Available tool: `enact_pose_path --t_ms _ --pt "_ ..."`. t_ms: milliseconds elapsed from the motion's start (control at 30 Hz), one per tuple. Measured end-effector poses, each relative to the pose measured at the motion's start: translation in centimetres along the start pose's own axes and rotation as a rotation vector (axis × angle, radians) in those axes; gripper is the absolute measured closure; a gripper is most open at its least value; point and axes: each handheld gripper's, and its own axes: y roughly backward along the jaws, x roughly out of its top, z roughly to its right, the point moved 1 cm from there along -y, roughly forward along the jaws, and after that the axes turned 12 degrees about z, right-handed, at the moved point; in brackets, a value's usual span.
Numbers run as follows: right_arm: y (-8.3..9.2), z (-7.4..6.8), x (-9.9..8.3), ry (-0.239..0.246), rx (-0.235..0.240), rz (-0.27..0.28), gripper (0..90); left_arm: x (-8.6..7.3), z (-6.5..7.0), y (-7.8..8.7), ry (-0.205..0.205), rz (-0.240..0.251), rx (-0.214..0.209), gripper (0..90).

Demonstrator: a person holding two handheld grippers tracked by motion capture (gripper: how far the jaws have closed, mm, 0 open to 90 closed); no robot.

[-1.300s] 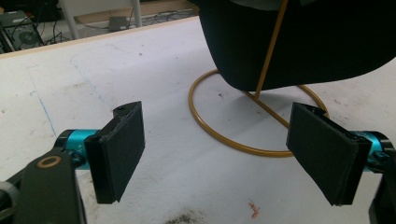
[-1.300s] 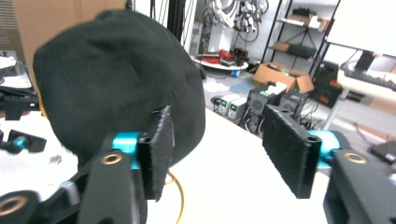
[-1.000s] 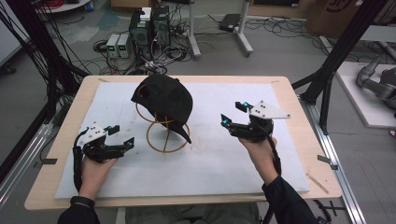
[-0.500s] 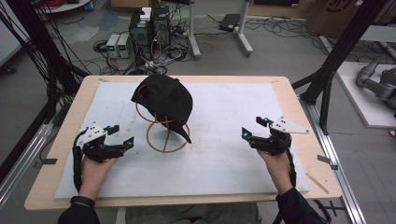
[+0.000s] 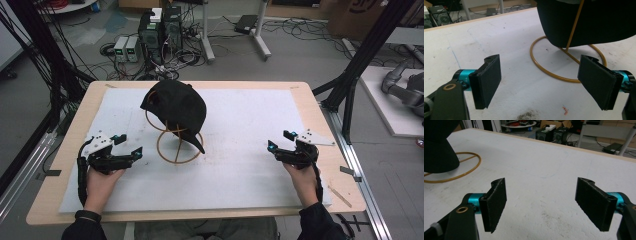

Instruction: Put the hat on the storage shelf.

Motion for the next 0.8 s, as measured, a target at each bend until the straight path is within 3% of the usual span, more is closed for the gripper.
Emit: enact_pose_path --t_ms 367,800 --pt "0.12 0.55 -0.23 -0.006 -0.029 -0.020 25.0 -0.07 -0.06 -0.12 -0.005 -0.012 0.009 19.2" --pt "0.62 0.79 -0.10 -0.019 -0.055 -0.002 24.7 0.10 0.07 -0.09 -0.006 0.000 0.012 19.2"
